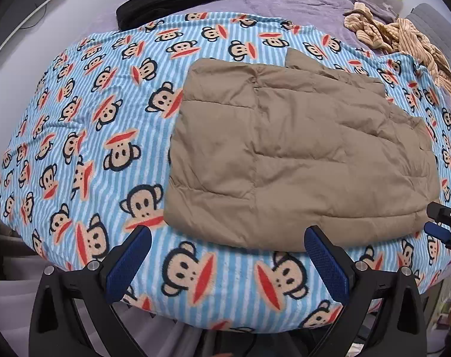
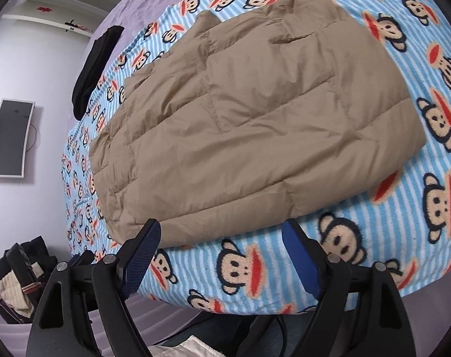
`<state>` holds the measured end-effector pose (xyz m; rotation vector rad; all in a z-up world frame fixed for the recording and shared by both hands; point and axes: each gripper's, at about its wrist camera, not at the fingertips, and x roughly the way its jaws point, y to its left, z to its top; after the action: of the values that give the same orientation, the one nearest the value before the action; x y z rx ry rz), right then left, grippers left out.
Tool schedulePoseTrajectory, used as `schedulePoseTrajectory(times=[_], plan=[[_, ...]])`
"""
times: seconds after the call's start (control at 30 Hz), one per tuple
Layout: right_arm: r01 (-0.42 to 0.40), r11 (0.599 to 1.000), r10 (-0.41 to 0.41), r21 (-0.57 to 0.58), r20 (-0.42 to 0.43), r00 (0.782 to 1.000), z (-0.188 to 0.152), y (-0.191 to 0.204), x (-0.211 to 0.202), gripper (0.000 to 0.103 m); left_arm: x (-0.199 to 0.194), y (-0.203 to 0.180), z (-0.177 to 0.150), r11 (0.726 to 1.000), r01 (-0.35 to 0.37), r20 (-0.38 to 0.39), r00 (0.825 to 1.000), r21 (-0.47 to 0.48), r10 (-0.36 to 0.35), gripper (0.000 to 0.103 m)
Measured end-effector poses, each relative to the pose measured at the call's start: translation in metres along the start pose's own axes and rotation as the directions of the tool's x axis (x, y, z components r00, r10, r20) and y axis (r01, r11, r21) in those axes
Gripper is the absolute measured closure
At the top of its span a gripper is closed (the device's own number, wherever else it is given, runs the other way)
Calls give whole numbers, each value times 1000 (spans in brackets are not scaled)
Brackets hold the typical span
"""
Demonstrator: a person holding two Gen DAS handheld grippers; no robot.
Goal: Fold large clothes
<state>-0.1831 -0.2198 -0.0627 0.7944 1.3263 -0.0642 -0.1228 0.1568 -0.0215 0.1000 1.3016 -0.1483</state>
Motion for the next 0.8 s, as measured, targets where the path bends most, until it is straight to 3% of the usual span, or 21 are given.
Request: schedulePoseTrajectory(times=[0.17,0.43,0.53,0.8], plan=[[17,1000,-17,-7,-8,1000,0,34,22,17,22,27,17,997,74,-49,996,-17,-75,0],[79,997,-78,23,-18,997,-5,59,44,17,53,39,31,990,139,-80,987,22,-137,0],[61,998,-61,15,-26,998,-8,69,50,0,63,45,37,988,150,-73,986,22,-148,0],[94,996,-94,-6,-72,993,-14,86,63,0,90,54,55,986,167,-122,979,-1,-165,0]])
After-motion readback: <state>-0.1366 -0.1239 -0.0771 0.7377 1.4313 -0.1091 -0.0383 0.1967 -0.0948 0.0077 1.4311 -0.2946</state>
